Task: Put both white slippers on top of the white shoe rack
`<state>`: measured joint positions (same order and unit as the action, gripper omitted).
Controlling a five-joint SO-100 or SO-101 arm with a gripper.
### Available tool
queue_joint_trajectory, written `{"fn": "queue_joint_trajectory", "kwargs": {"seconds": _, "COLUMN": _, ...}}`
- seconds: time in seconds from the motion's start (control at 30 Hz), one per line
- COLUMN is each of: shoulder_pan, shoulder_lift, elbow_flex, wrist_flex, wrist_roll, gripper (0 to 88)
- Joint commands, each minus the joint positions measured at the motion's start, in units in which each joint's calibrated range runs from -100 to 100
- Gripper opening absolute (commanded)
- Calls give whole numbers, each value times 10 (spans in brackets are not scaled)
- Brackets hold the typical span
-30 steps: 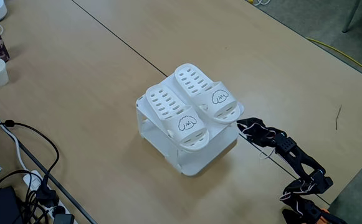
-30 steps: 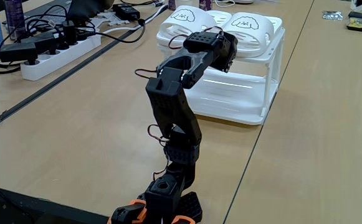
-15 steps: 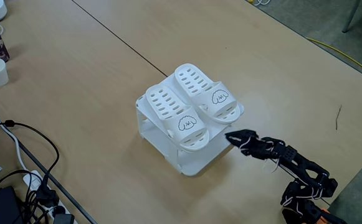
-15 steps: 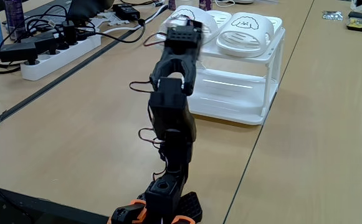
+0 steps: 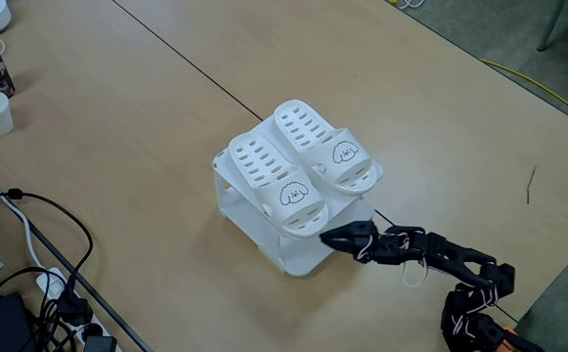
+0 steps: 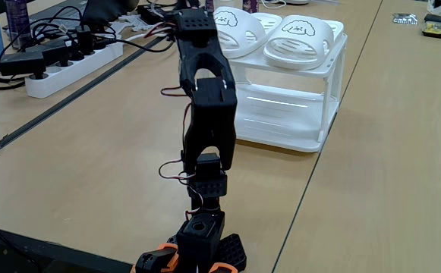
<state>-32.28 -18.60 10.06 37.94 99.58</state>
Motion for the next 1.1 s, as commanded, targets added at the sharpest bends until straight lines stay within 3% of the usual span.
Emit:
{"fn": "queue_joint_trajectory", "kwargs": {"seconds": 0.0, "shoulder_pan": -27, "shoulder_lift": 46, "elbow_flex": -92, "wrist_flex": 2, "wrist_roll": 4, "gripper": 7}}
{"fn": "queue_joint_trajectory", "kwargs": {"seconds": 0.4, "shoulder_pan": -44, "shoulder_lift": 170, "elbow_flex": -177, "wrist_flex": 2, "wrist_roll": 4, "gripper": 7}}
{"fn": "queue_joint_trajectory", "kwargs": {"seconds": 1.07, "shoulder_pan": 42, "shoulder_lift": 181, "elbow_flex": -130, "wrist_flex": 3, "wrist_roll": 4, "gripper": 7}}
